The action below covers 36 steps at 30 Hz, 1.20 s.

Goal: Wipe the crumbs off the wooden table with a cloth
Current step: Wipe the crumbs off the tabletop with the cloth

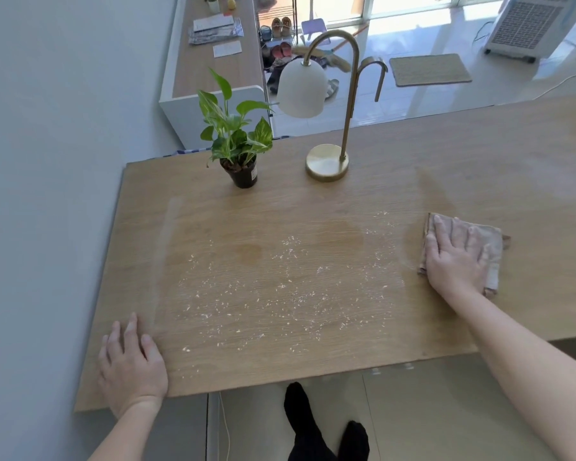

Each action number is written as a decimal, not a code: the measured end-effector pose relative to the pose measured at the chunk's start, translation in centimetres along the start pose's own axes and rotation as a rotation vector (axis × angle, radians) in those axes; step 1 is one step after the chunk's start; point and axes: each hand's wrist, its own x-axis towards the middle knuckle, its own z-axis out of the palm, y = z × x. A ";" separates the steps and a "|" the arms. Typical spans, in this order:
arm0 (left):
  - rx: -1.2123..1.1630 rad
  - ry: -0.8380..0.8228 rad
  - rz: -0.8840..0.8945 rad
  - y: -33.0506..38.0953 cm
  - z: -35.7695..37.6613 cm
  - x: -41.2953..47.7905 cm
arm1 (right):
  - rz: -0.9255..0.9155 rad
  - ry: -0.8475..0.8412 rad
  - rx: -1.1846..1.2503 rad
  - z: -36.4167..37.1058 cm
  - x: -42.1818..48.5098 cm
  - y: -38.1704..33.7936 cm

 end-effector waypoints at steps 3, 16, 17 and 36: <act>0.002 0.004 -0.003 -0.2 0.0 0.1 | -0.239 -0.045 -0.043 1.1 -2.2 0.6; 0.023 -0.003 -0.004 -0.1 0.3 0.2 | -0.037 -0.019 0.018 -0.3 4.4 -3.9; 0.027 -0.003 -0.004 -0.1 0.3 0.2 | -0.101 -0.032 -0.004 0.2 4.5 -5.2; 0.030 -0.013 -0.018 0.0 0.2 0.5 | -0.439 -0.116 -0.012 1.4 5.8 -11.0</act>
